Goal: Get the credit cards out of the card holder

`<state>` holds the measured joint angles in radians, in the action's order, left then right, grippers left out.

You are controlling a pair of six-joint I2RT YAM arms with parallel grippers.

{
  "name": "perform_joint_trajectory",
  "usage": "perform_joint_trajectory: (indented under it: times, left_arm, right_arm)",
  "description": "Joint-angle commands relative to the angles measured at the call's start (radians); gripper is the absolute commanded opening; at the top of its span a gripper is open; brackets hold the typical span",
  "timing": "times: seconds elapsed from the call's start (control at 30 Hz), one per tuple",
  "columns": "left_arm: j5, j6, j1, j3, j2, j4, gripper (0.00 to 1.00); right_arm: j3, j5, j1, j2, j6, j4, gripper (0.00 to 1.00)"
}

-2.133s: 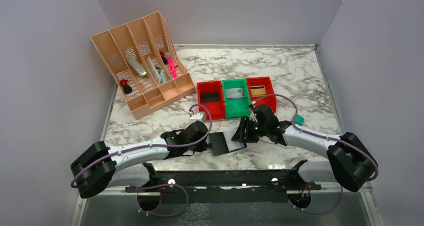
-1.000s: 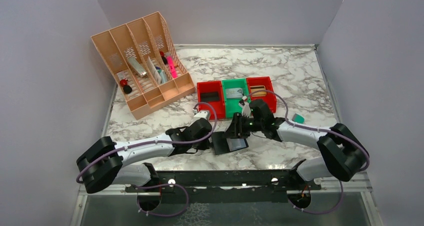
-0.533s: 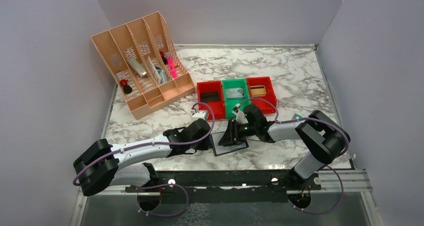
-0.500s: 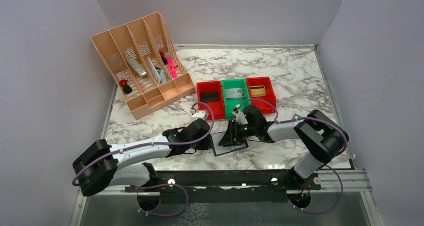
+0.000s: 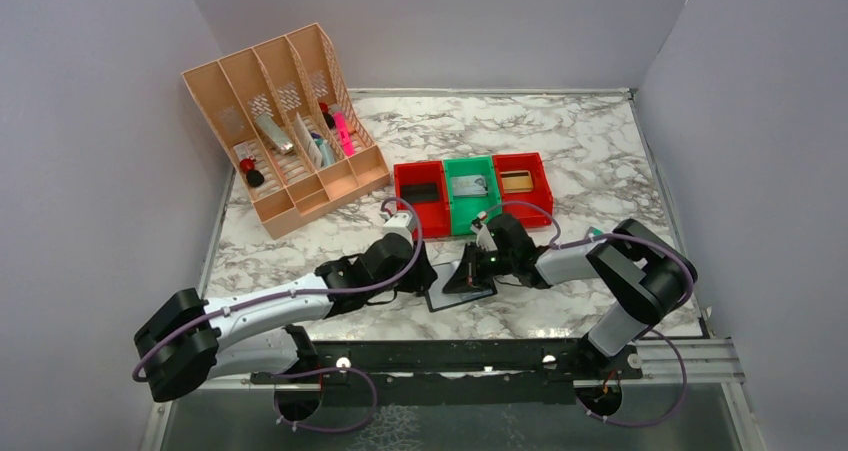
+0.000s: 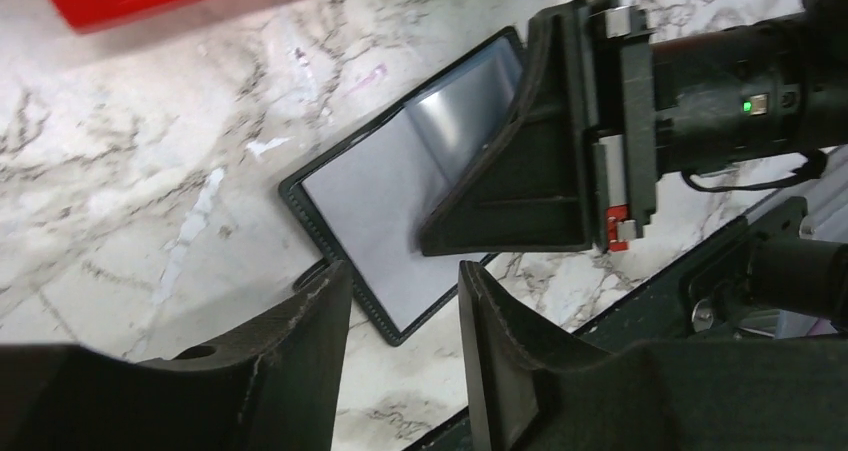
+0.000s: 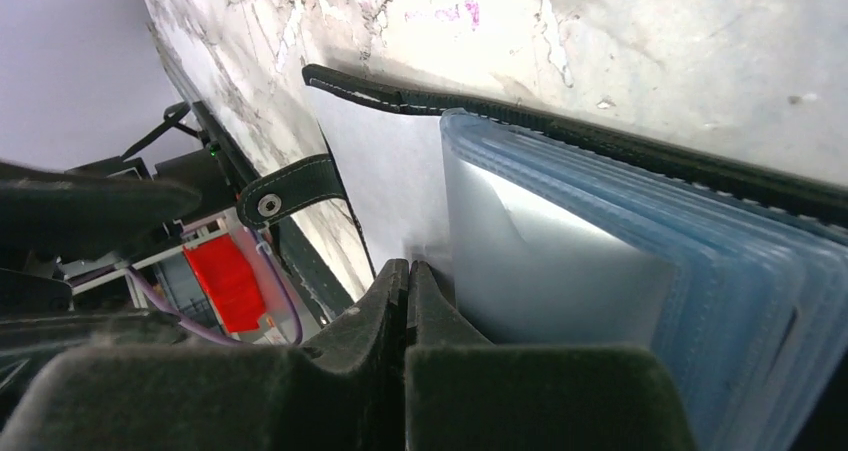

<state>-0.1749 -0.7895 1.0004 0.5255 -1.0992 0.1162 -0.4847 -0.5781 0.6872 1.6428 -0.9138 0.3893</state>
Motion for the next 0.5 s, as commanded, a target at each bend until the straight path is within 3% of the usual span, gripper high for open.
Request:
perform_joint_trajectory:
  times: [0.0,0.13,0.33,0.47]
  left_arm:
    - [0.076,0.042,-0.005,0.027,-0.049,-0.134,0.43]
    - [0.108,0.040,-0.005,0.066,-0.135,-0.139,0.29]
    - [0.124,0.025,-0.005,0.100,-0.302,-0.093,0.22]
    - [0.047,0.033,-0.005,0.119,-0.371,0.013,0.16]
  right_arm:
    - [0.003,0.079,0.003,-0.010,0.006,-0.072,0.02]
    - [0.020,0.092,0.003,-0.024,-0.005,-0.063,0.01]
    - [0.030,0.083,0.003,-0.075,0.003,-0.068,0.01]
    - [-0.040,0.123,0.003,-0.178,0.069,-0.247,0.06]
